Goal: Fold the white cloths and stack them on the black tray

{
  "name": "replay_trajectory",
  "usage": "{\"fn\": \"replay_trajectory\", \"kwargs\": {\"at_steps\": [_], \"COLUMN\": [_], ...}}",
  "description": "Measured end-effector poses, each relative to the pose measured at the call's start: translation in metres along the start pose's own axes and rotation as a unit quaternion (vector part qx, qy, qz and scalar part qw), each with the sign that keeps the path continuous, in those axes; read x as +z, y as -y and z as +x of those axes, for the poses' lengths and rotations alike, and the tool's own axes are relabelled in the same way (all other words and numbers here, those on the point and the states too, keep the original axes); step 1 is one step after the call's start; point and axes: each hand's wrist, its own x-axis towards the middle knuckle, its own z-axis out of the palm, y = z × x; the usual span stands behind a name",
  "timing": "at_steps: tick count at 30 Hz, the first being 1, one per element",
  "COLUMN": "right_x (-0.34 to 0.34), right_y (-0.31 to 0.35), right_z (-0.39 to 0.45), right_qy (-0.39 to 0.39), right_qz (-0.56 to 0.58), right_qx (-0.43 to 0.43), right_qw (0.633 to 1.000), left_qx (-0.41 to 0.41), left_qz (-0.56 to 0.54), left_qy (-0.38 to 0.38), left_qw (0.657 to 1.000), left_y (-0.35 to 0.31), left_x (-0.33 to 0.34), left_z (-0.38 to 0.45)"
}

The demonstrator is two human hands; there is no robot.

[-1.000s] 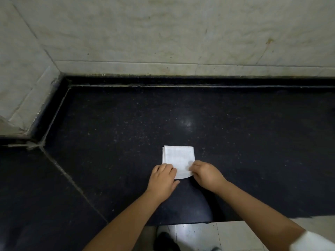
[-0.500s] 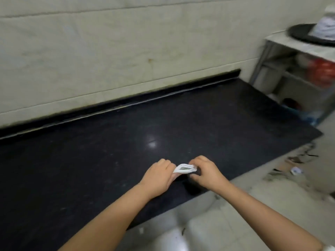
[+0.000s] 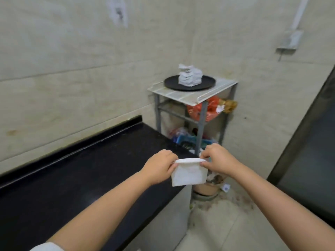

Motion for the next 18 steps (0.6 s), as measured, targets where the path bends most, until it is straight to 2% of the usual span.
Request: {"fn": "replay_trajectory", "kwargs": {"at_steps": [5,11,18], "right_x": [-0.071,-0.144,-0.194], "right_y": [-0.104,-0.212,-0.304], "right_z": [0.072,0.165,0.277], "right_qy": [-0.051,-0.070,-0.102], "right_qz": [-0.036,-0.013,0.019], "right_qx": [-0.003,0.014,-0.012], "right_qw": [0.998,0.997,0.995], "left_qx": [0.030,0.032,-0.044], "left_qz": [0.024,0.037,0.120], "left_qy": [-0.059,-0.066,-0.072], "left_qw": [0.998,0.997,0.989], "left_y": [-0.005,-0.005,0.005], "left_x": [-0.011,-0.044,-0.071], "left_z": [0.151,0.320,0.462]}}
